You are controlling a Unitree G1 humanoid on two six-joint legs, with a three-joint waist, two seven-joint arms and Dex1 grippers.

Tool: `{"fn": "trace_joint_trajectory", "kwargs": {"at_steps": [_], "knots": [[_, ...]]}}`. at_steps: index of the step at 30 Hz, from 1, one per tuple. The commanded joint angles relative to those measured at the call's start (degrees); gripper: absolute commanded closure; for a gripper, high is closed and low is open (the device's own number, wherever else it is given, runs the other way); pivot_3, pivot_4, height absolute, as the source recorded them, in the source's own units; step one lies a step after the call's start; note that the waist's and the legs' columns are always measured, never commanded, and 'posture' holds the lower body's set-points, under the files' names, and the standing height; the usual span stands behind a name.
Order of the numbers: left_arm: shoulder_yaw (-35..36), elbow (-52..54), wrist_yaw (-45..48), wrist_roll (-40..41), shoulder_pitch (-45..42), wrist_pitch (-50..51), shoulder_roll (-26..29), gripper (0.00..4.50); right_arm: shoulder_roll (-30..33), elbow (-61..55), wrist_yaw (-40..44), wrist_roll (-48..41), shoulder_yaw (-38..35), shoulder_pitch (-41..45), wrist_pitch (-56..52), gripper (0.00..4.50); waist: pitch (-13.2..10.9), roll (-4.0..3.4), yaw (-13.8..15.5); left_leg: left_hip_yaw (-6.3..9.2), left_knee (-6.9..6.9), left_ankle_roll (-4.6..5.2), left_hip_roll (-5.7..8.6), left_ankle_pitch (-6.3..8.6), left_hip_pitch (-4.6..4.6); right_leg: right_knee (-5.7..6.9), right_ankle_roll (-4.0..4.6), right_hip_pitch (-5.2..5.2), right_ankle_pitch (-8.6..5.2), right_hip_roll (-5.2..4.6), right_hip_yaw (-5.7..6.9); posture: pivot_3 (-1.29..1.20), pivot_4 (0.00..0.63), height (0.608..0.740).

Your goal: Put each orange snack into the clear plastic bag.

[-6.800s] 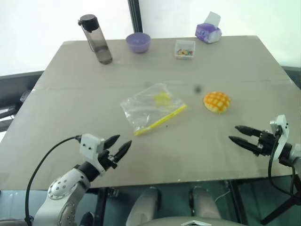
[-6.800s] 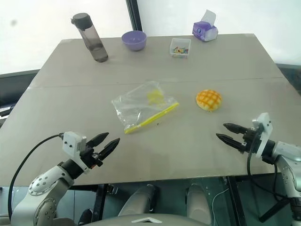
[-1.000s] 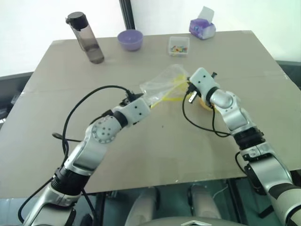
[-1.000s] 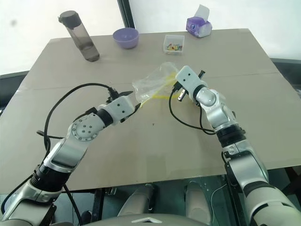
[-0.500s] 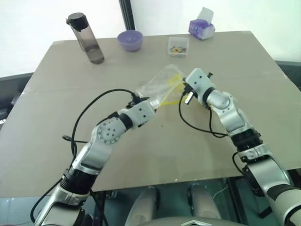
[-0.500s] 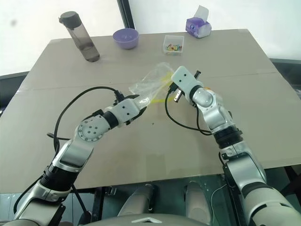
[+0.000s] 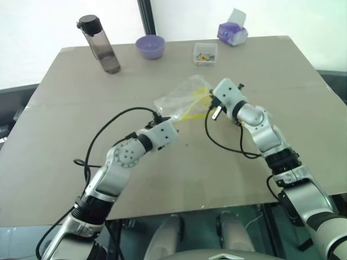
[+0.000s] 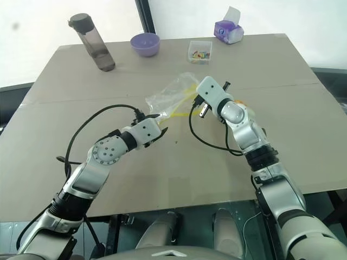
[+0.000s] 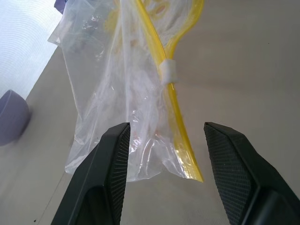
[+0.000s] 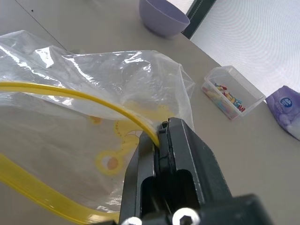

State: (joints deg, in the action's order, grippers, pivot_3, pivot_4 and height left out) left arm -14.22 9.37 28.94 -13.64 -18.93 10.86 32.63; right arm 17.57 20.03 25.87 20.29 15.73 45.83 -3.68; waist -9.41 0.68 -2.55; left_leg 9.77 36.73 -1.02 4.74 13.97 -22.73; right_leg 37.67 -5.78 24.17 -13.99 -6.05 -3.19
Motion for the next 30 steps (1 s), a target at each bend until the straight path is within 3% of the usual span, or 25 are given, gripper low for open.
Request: {"fn": "trace_joint_trajectory", "kwargs": {"at_steps": [1, 6, 12, 16, 17, 19, 20, 30], "knots": [[1.0, 0.1, -0.53, -0.65, -0.92, -1.5, -0.61, 2.36, -0.42, -3.03, -0.01, -0.62, -0.32, 0.47, -0.14, 4.5, 0.0, 0.0, -0.01, 0.0, 0.0, 0.0, 0.0, 0.0, 0.0, 0.02, 0.0, 0.0, 0.0, 0.0, 0.0, 0.0, 0.15, 0.74], [1.03, -0.16, -0.54, -1.03, -1.47, -1.64, -1.64, 4.45, -0.44, -2.98, 0.09, -0.77, -0.29, 0.41, -0.21, 4.5, 0.0, 0.0, 0.0, 0.0, 0.02, 0.0, 0.0, 0.0, 0.0, 0.03, 0.0, 0.0, 0.0, 0.0, 0.0, 0.0, 0.15, 0.74], [1.12, -0.29, -0.58, -1.7, -1.63, -1.8, -2.04, 4.45, -0.94, -3.04, 2.13, -2.81, -0.62, -0.2, -1.5, 4.5, 0.0, 0.0, -0.02, 0.0, 0.07, 0.0, 0.0, 0.0, 0.0, 0.07, 0.0, 0.0, 0.0, 0.0, 0.0, 0.0, 0.15, 0.74], [1.36, -0.28, -0.86, -2.04, -1.5, -1.66, -2.17, 4.5, 0.11, -5.72, 6.61, -5.18, -0.44, -1.96, -2.86, 3.3, 0.0, 0.0, 0.02, 0.0, 0.09, 0.0, 0.0, 0.0, 0.0, 0.08, 0.0, 0.0, 0.0, 0.0, 0.0, 0.0, 0.15, 0.74], [1.47, -0.27, -0.9, -2.06, -1.42, -1.6, -2.17, 4.5, 0.25, -6.32, 6.91, -5.68, -0.73, -2.43, -3.12, 3.2, 0.0, 0.0, 0.02, 0.0, 0.09, 0.0, 0.0, 0.0, 0.0, 0.08, 0.0, 0.0, 0.0, 0.0, 0.0, 0.0, 0.15, 0.74], [1.57, -0.28, -0.95, -2.1, -1.34, -1.49, -2.21, 4.5, 0.44, -7.04, 6.68, -6.06, -1.54, -2.87, -3.75, 2.19, 0.0, 0.0, 0.02, 0.0, 0.11, 0.0, 0.01, 0.0, -0.01, 0.08, 0.0, -0.01, 0.0, 0.0, 0.0, 0.0, 0.15, 0.74], [1.63, -0.27, -0.97, -2.1, -1.31, -1.43, -2.26, 4.5, 0.23, -7.96, 6.39, -7.37, -2.9, -3.1, -3.97, 2.09, 0.0, 0.0, -0.01, 0.0, 0.13, 0.0, 0.01, 0.0, -0.01, 0.1, 0.0, -0.01, 0.0, 0.0, -0.01, 0.0, 0.15, 0.74], [2.5, -1.07, -1.19, -1.99, -1.77, -1.24, -2.81, 4.5, 2.9, -17.07, 6.65, -13.49, -7.72, -9.87, 0.02, 2.09, 0.02, 0.01, 0.11, 0.01, 0.21, 0.0, 0.01, 0.0, -0.01, 0.17, 0.0, -0.01, 0.0, 0.0, -0.01, 0.0, 0.15, 0.74]]}}
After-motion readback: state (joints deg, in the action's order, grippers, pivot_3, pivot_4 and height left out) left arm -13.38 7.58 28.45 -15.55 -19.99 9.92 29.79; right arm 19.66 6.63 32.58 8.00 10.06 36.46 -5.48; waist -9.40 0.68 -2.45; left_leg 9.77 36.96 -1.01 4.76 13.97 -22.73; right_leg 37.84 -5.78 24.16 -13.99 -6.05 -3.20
